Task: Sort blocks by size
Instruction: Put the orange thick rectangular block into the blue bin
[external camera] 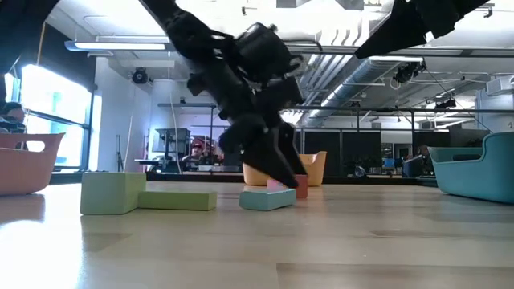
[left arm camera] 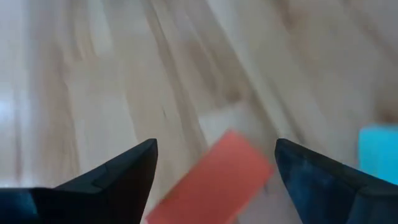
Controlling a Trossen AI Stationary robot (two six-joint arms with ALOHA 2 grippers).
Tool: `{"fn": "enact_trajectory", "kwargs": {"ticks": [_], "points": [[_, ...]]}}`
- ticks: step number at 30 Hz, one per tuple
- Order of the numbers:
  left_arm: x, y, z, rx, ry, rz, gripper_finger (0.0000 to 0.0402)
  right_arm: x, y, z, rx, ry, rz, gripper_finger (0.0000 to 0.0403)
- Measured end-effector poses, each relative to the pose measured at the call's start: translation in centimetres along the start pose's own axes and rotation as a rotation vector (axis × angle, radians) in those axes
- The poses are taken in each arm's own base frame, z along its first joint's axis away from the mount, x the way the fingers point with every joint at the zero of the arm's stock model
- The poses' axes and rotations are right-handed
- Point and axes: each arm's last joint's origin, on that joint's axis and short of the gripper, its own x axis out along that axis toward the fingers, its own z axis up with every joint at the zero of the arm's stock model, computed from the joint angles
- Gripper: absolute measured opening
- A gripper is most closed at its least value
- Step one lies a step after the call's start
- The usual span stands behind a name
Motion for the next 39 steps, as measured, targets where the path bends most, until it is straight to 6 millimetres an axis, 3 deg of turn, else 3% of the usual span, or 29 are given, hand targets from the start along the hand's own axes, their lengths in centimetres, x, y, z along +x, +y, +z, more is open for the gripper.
{"fn": "enact_trajectory", "kwargs": {"ticks": [11, 17, 21, 22, 27, 32, 39], "points": [[1.1, 0.9, -1.1, -0.049, 0.126, -0.077, 0.0297, 0.0, -0.1, -0.3, 0.015, 0.021, 0.004, 0.0192], [1.2, 0.4, -1.2, -0.126, 0.144, -0.108, 0.0199, 0.1, 0.0, -0.7, 0.037, 0.028, 0.012, 0.0192], [1.4, 0.2, -1.4, -0.178, 0.109, -0.097, 0.0104, 0.7, 0.4, -2.5, 0.059, 0.027, 0.024, 0.0192], [1.4, 0.3, -1.3, -0.205, 0.088, -0.1, 0.0097, 0.8, 0.6, -3.0, 0.073, 0.027, 0.035, 0.0192], [1.9, 0.3, -0.6, -0.344, -0.042, -0.101, 0.0097, 1.4, 1.2, -5.2, 0.132, 0.065, 0.145, 0.0192], [1.8, -0.5, 1.8, -0.348, -0.274, -0.139, 0.0097, 1.8, 1.6, -6.2, 0.139, 0.154, 0.294, 0.0192], [1.4, -0.7, 3.2, -0.555, -0.338, -0.282, 0.0097, 2.5, 1.8, -5.8, -0.225, 0.143, 0.49, 0.0192]]}}
